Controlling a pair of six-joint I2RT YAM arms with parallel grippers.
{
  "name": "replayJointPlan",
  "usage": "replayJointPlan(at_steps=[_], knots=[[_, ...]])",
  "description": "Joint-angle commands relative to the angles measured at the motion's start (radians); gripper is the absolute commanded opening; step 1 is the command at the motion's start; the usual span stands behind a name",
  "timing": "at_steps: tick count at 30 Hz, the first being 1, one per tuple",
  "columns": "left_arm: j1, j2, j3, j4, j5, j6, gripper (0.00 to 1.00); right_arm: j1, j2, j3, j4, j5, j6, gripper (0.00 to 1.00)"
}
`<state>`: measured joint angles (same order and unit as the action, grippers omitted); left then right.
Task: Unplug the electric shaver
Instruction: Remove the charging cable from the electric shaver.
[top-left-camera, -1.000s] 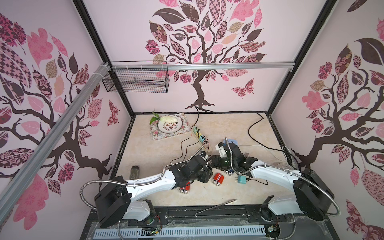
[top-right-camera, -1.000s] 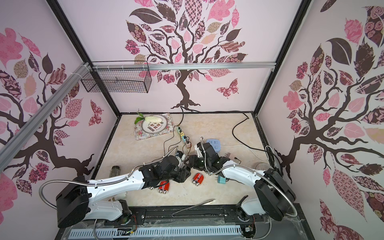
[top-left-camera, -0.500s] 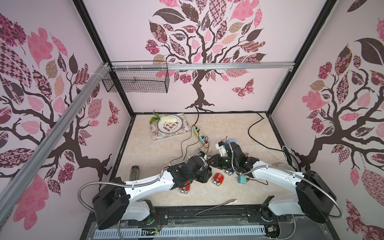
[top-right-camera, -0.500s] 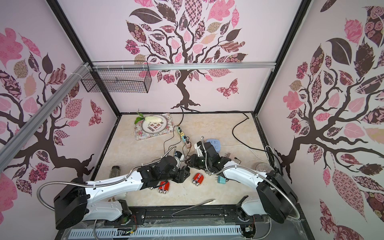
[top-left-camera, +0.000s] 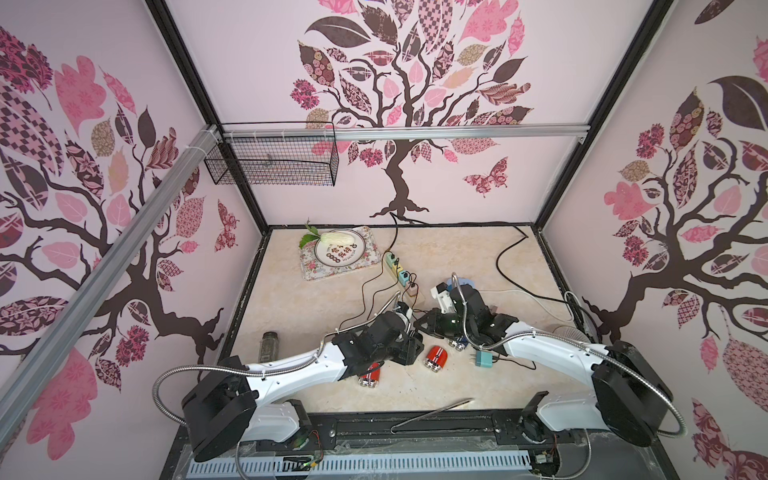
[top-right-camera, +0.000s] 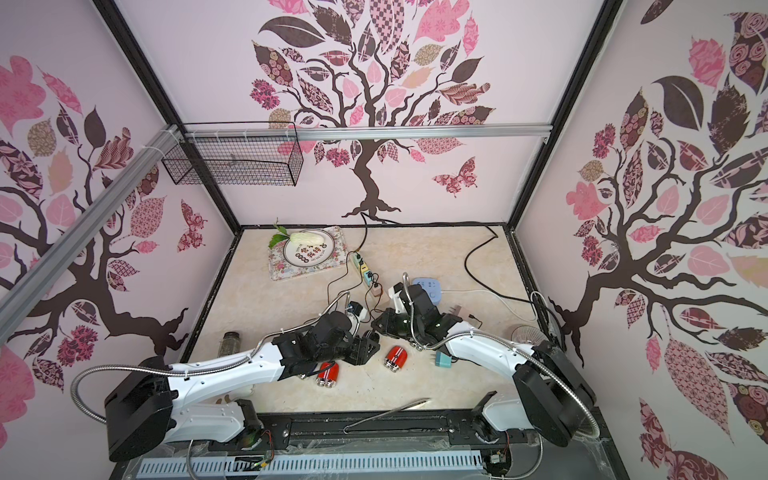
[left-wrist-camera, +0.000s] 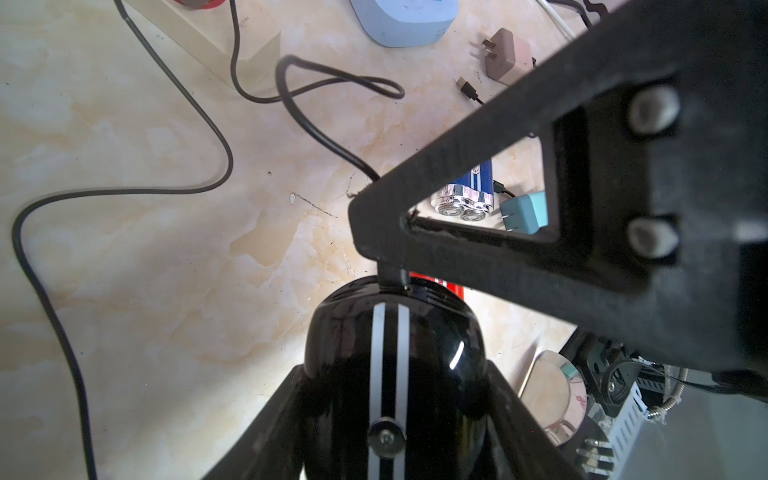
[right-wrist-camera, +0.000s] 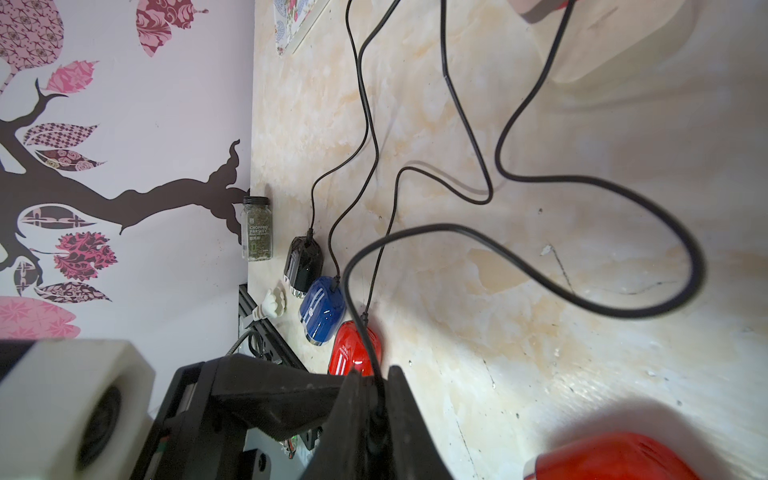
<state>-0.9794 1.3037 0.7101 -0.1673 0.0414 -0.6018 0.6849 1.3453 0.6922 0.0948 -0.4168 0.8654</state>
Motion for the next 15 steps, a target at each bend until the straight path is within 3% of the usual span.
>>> replayJointPlan(at_steps=[1,15], knots=[[0.005,-0.03,-0.022,0.043,0.009,0.001,0.16,0.005,-0.026,-0.012,0.016,-0.004,0.006,0.14],[0.007,-0.03,-0.035,0.034,0.027,0.017,0.16,0.004,-0.02,0.005,-0.003,0.027,-0.003,0.09]])
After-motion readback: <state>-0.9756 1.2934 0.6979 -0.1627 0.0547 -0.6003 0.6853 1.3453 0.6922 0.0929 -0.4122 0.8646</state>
